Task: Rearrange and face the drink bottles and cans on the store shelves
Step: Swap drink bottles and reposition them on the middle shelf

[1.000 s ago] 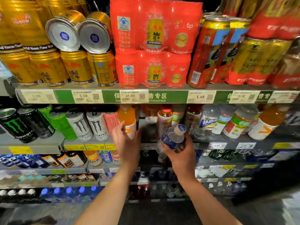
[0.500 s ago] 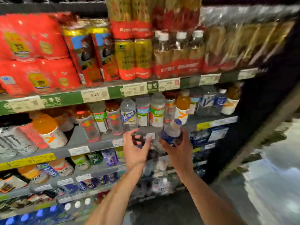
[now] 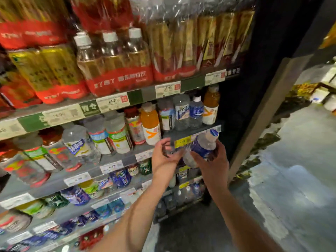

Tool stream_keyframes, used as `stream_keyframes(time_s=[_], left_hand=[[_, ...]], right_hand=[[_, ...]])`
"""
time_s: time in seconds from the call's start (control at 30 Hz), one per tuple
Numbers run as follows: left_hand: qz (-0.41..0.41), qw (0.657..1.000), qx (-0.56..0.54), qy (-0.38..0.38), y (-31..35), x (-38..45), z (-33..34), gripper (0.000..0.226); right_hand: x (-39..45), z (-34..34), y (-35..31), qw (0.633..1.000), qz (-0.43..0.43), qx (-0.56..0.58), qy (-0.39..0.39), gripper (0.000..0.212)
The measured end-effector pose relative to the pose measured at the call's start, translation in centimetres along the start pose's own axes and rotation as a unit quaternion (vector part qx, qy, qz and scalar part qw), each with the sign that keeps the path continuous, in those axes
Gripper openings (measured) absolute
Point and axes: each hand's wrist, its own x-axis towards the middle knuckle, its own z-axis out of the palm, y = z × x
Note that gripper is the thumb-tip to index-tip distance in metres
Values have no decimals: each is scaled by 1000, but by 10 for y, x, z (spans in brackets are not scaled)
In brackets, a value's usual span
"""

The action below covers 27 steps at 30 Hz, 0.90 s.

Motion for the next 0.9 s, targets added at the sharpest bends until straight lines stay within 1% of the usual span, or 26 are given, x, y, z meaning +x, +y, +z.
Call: stream_keyframes(time_s=[0.07, 0.13, 0.2, 0.3, 0.33, 0.43, 0.5, 0.6, 0.67, 0.73, 0.8, 0.9], left_hand=[[-4, 1000, -20, -13, -2, 17, 22, 52], [2, 1000, -28, 4, -4, 35, 44, 47], [15, 1000, -16, 9, -2, 50, 68, 42], [82, 997, 10, -4, 4, 69, 95, 44], [94, 995, 18, -9, 3, 75, 102, 40], [131, 990, 49, 20, 0, 92, 127, 33], [116, 991, 38, 48, -5, 102, 145, 35], [111, 990, 69, 49, -2, 107, 168, 42], [106, 987, 106, 64, -2, 110, 181, 49], [71, 987, 120, 81, 2, 116, 195, 59], [42, 985, 133, 105, 7, 118, 209, 61], [67, 972, 170, 148, 11, 120, 228, 61]], right_hand=[[17, -9, 4, 1000, 1, -2, 12, 67], [34, -19, 5, 1000, 9, -15, 20, 73], [49, -30, 2, 999, 13, -25, 37, 73], [68, -44, 0, 997, 9, -29, 73, 72], [73, -47, 1, 996, 10, -27, 82, 70], [87, -58, 8, 995, 13, -20, 93, 70], [98, -64, 15, 996, 20, -16, 88, 71], [113, -72, 26, 996, 23, -18, 88, 74], [123, -79, 31, 997, 22, -23, 71, 75], [135, -88, 35, 999, 23, -25, 38, 76], [148, -100, 38, 1000, 23, -20, 2, 78], [164, -117, 45, 998, 0, -52, -47, 78]])
